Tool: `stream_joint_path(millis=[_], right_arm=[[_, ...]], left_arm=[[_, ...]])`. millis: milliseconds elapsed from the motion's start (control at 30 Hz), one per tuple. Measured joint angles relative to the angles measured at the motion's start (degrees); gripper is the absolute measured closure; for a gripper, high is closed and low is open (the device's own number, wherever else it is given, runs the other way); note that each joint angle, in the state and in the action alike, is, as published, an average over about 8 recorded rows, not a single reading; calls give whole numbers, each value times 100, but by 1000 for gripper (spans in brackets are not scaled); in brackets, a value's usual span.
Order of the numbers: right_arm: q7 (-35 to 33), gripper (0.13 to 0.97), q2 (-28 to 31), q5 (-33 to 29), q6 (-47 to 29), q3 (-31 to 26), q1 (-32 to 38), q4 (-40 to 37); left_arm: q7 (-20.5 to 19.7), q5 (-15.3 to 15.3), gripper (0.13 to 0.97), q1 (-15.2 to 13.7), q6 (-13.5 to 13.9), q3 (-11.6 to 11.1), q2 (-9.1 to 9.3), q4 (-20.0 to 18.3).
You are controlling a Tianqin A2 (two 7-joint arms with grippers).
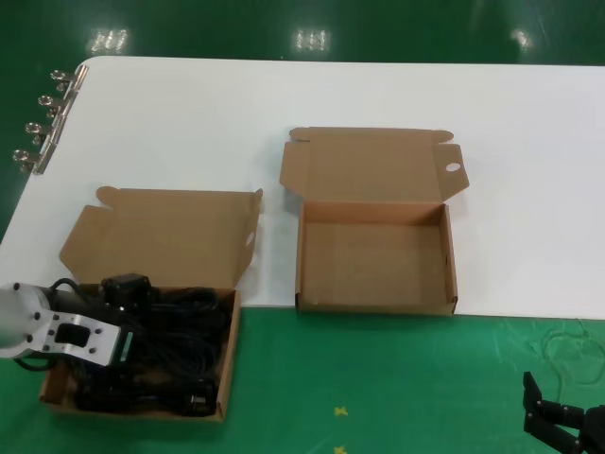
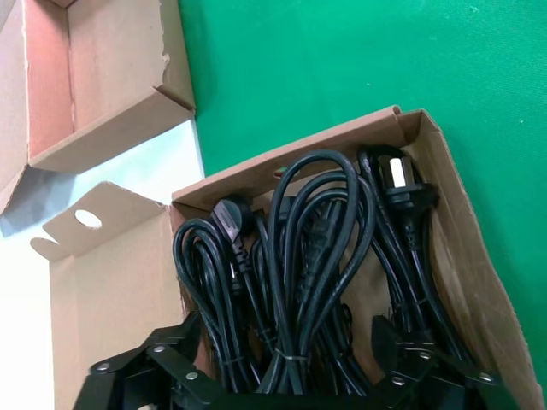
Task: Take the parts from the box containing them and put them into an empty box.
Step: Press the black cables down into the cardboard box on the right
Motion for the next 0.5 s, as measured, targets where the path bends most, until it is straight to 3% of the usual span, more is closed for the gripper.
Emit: stream_joint_path(millis=[133, 267, 500], right_arm=[[0, 129, 0, 0, 0, 0, 0, 0], [0, 129, 0, 0, 0, 0, 0, 0], [0, 129, 0, 0, 0, 0, 0, 0]], left_arm=[[-70, 12, 393, 6, 32, -2, -47, -53], [-133, 20, 393, 27, 48, -8, -87, -115], [-198, 35, 584, 50, 77, -7, -124, -148]])
